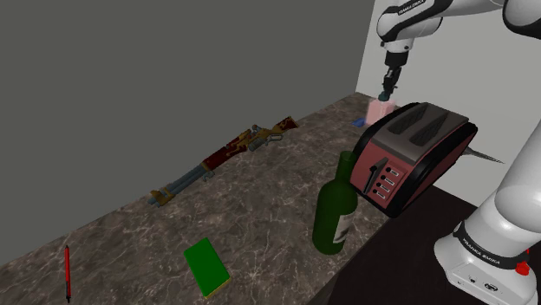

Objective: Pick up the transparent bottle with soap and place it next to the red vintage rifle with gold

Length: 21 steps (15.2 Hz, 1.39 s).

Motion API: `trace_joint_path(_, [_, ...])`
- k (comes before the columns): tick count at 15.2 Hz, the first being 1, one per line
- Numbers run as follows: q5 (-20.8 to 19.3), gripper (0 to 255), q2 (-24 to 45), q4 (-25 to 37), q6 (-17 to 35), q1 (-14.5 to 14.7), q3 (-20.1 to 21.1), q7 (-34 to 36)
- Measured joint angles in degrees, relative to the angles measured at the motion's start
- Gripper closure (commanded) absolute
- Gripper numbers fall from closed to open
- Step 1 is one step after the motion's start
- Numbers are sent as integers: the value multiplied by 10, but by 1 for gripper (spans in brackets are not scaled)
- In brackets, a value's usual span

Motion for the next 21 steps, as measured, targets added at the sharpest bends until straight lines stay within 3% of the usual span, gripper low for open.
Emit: trace_joint_path(21, [-12, 255, -25, 134, -156, 1, -3, 3])
